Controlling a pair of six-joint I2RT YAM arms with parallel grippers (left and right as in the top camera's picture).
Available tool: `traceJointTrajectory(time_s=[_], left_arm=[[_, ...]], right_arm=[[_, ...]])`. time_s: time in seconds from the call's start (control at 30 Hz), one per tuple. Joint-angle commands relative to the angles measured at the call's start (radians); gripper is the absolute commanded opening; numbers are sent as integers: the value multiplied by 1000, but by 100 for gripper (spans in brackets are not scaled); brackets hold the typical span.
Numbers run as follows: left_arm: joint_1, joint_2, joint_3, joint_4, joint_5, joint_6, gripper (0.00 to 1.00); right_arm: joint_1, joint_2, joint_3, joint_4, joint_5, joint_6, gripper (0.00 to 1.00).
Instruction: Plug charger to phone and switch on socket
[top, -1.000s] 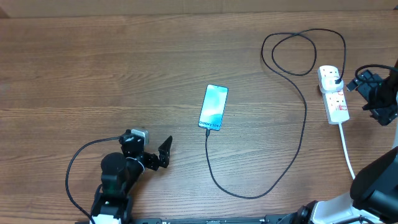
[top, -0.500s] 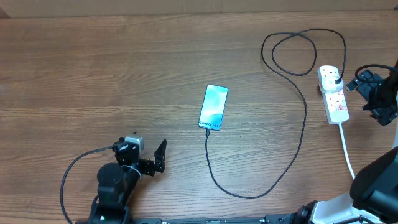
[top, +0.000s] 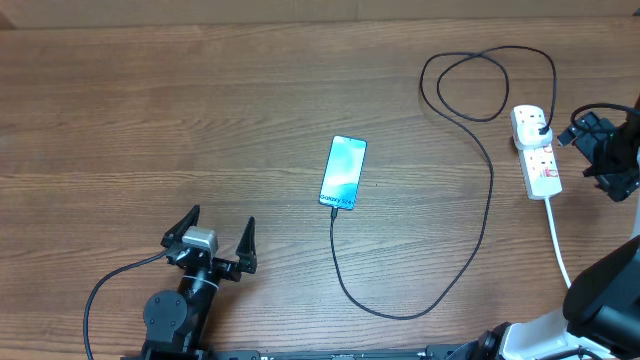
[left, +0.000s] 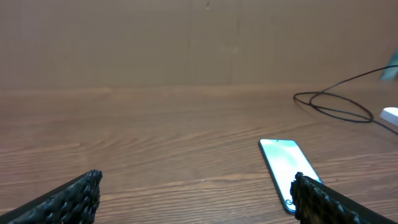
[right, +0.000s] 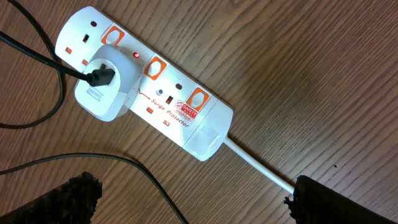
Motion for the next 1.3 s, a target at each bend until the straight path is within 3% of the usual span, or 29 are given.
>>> traceJointTrajectory(time_s=[0.0, 0.4, 1.27], left_arm=[[6, -13, -3, -10, -50, 48, 100], [28, -13, -4, -13, -88, 134, 100], [76, -12, -3, -10, -76, 130, 100]], right_arm=[[0, -2, 16, 2, 5, -1, 100], [0, -2, 16, 2, 5, -1, 100], [0, -2, 16, 2, 5, -1, 100]])
